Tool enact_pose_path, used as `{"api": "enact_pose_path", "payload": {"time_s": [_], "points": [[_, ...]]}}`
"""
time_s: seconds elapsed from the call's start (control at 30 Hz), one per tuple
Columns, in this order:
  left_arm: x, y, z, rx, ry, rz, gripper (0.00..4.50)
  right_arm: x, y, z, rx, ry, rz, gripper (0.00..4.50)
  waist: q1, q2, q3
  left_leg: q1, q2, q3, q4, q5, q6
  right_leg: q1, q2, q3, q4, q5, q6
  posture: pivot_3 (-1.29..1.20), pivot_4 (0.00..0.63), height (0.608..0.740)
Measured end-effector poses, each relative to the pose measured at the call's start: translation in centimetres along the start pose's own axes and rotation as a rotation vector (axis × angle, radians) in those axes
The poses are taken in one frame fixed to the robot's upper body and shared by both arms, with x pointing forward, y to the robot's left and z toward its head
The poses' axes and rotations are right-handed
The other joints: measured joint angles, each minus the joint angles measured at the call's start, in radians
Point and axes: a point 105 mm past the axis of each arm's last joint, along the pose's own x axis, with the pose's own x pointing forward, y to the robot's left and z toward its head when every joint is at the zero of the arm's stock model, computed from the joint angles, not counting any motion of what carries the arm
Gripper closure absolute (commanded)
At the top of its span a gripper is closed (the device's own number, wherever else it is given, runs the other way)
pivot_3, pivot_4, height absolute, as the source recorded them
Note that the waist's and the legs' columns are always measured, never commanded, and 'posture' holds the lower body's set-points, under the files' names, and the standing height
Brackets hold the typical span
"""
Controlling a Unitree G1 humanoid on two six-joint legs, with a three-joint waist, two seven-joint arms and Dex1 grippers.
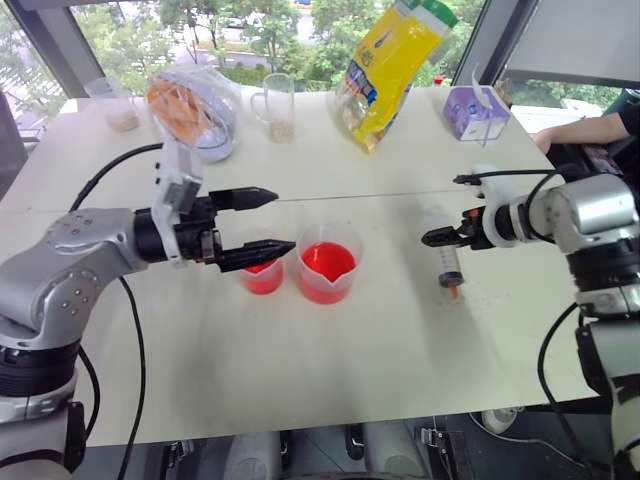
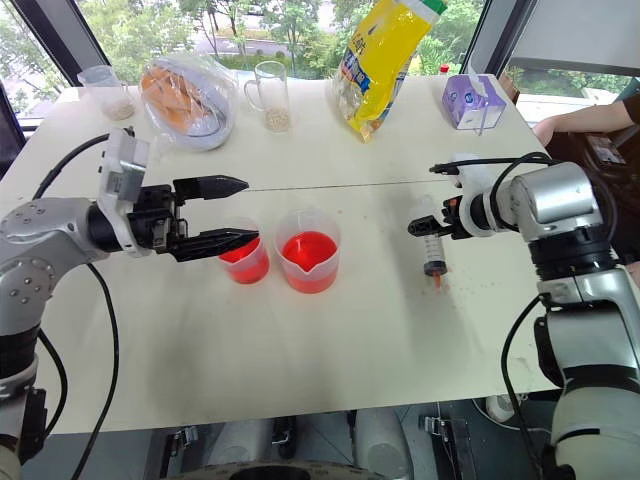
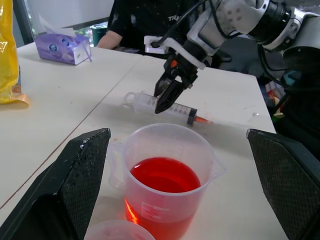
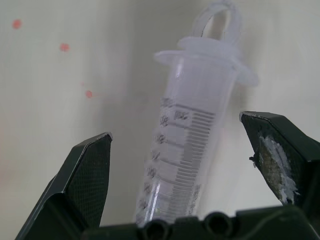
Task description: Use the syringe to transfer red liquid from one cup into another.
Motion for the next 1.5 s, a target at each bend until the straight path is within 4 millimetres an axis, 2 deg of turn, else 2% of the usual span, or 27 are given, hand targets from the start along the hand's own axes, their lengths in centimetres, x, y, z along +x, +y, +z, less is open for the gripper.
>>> {"api": "enact_pose_path", "payload": {"time_s": [0.13,0.23,0.33,0.47,0.5,0.7,0.8,0.93,1.03,1.17,1.23,1.37,1.5], "points": [[0.2,-0.1,-0.2,-0.006,-0.010,0.012,0.00,1.6,0.1,-0.2,0.003,0.043,0.000,0.02,0.000,0.000,0.000,0.000,0.000,0.000,0.000,0.000,0.000,0.000,0.000,0.000,0.001,0.000,0.000,0.00,0.150,0.740],[0.2,-0.2,-0.4,-0.008,-0.007,0.020,0.00,1.8,-0.1,0.0,-0.006,0.050,-0.008,0.02,-0.001,0.000,0.000,0.000,0.000,0.000,0.000,0.000,0.000,0.000,0.000,0.000,0.001,0.000,0.000,0.00,0.150,0.740],[0.2,-0.1,-0.6,-0.011,-0.003,0.035,0.00,2.2,-0.1,0.2,-0.010,0.060,-0.009,0.93,-0.001,-0.001,-0.001,0.001,0.001,0.000,0.001,0.000,0.000,0.001,0.000,0.000,0.002,0.000,0.000,0.00,0.150,0.740],[0.1,0.0,-0.6,-0.003,-0.007,0.044,0.00,2.2,-0.7,0.0,-0.025,0.078,-0.037,2.94,-0.003,-0.001,-0.001,0.002,0.001,-0.001,0.001,0.000,0.000,0.001,0.000,0.000,0.003,0.000,0.000,0.00,0.150,0.740],[0.1,0.0,-0.6,-0.001,-0.007,0.045,0.00,2.2,-0.6,0.1,-0.028,0.080,-0.032,3.13,-0.004,-0.001,-0.001,0.002,0.001,0.000,0.001,0.000,0.000,0.001,0.000,0.000,0.003,0.000,0.000,0.00,0.150,0.740],[0.0,0.4,-0.4,0.008,-0.009,0.046,0.00,1.7,0.1,0.1,0.003,0.087,-0.005,3.13,-0.002,-0.001,0.000,0.002,0.001,-0.001,0.001,0.000,0.000,0.000,0.001,0.000,0.003,0.000,0.000,0.00,0.150,0.740],[-0.1,0.7,-0.1,0.018,-0.006,0.043,0.00,0.7,1.5,1.6,-0.020,-0.002,0.037,3.13,0.000,0.000,0.000,0.001,0.001,-0.001,0.001,0.000,0.000,0.000,0.001,0.000,0.003,0.000,0.000,0.00,0.150,0.740],[-0.2,1.1,0.2,0.017,-0.009,0.037,0.00,-2.8,4.6,5.3,-0.117,-0.287,0.140,3.13,0.001,0.000,0.000,0.000,0.002,-0.001,0.000,0.000,0.000,-0.001,0.001,-0.001,0.004,0.000,0.000,0.00,0.150,0.740],[-0.2,1.9,1.4,0.038,-0.027,0.041,0.00,-6.6,8.8,7.7,-0.205,-0.587,0.289,3.13,0.003,0.000,0.000,0.000,0.002,-0.002,0.000,0.000,0.000,0.000,0.001,-0.001,0.004,0.000,0.000,0.00,0.150,0.740],[-0.1,2.6,2.8,0.058,-0.051,0.034,0.00,-10.4,13.8,8.7,-0.278,-0.910,0.474,3.13,0.001,0.000,0.000,0.001,0.002,-0.002,0.000,0.000,0.000,0.000,0.001,-0.001,0.004,0.000,0.000,0.00,0.150,0.740],[-0.3,2.8,2.9,0.053,-0.049,0.029,0.00,-10.8,15.7,8.5,-0.280,-0.997,0.554,3.13,-0.001,0.000,0.000,0.001,0.002,-0.002,0.000,0.000,-0.001,0.000,0.001,-0.001,0.004,0.000,0.000,0.00,0.150,0.740],[-0.6,3.3,3.1,0.056,-0.041,0.036,0.00,-10.3,17.4,7.7,-0.241,-1.102,0.641,3.13,-0.001,0.000,0.000,0.001,0.002,-0.002,0.000,0.000,-0.001,0.000,0.001,-0.001,0.004,0.000,0.000,0.00,0.150,0.740],[-0.5,3.2,3.4,0.058,-0.037,0.033,0.00,-8.1,18.7,5.7,-0.207,-1.133,0.701,3.13,0.000,0.000,0.000,0.001,0.001,-0.002,0.000,0.000,-0.001,0.000,0.001,-0.001,0.004,0.000,0.000,0.00,0.150,0.740]]}}
